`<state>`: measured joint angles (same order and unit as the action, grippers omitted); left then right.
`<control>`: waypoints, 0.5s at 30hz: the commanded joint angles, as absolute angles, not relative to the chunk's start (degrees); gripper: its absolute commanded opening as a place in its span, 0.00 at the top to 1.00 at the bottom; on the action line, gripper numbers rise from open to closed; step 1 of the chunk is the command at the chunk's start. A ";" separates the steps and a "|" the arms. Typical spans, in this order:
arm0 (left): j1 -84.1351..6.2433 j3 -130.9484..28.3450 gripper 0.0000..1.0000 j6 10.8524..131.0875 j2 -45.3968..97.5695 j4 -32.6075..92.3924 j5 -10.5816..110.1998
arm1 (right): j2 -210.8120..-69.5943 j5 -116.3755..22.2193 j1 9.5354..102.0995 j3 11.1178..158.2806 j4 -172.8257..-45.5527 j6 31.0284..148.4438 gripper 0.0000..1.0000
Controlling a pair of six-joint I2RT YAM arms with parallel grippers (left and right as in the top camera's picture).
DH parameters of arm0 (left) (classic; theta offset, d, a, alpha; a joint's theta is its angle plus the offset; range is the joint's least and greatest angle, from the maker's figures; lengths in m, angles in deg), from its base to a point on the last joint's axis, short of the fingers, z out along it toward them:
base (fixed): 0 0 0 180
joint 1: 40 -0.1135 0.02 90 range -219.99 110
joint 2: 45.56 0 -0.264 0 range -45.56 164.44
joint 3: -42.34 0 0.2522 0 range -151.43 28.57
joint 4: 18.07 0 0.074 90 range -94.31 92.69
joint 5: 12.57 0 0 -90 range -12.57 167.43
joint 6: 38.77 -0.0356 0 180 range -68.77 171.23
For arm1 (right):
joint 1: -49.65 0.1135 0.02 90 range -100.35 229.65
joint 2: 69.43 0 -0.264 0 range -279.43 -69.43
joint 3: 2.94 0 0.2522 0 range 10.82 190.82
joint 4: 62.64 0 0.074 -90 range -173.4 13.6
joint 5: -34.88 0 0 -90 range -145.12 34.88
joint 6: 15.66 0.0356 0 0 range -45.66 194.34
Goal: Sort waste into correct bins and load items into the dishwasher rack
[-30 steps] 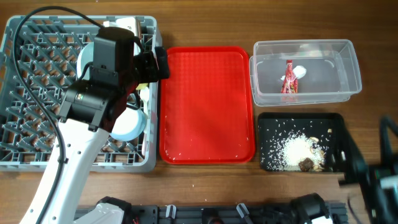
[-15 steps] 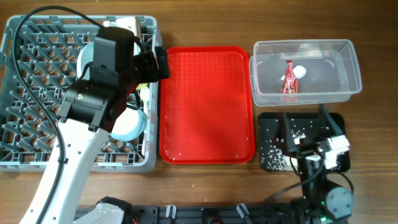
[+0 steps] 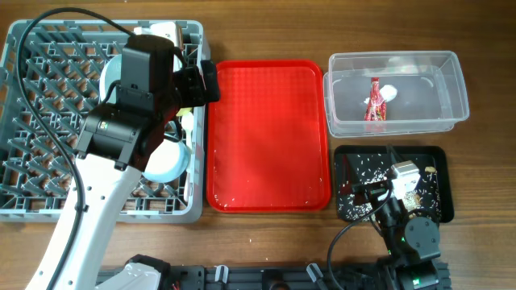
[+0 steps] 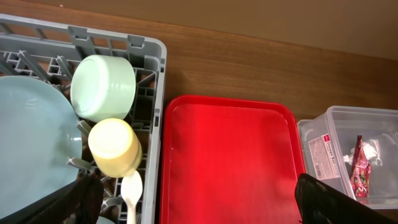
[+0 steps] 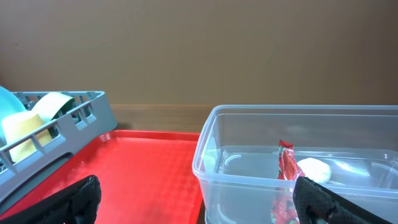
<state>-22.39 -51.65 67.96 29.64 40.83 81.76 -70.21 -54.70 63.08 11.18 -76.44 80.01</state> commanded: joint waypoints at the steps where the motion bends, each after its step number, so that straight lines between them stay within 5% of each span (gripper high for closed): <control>1: -22.65 -52.24 0.00 68.62 29.55 40.72 81.09 | -69.64 -53.69 62.80 11.12 -76.22 78.96 0.00; 12: -22.65 -52.24 0.00 68.60 29.55 40.72 81.09 | -69.70 -53.69 62.80 11.12 -76.24 78.96 0.00; 15: -22.39 -52.15 0.00 68.58 25.57 48.96 81.11 | -69.70 -53.69 62.80 11.12 -76.22 78.96 0.00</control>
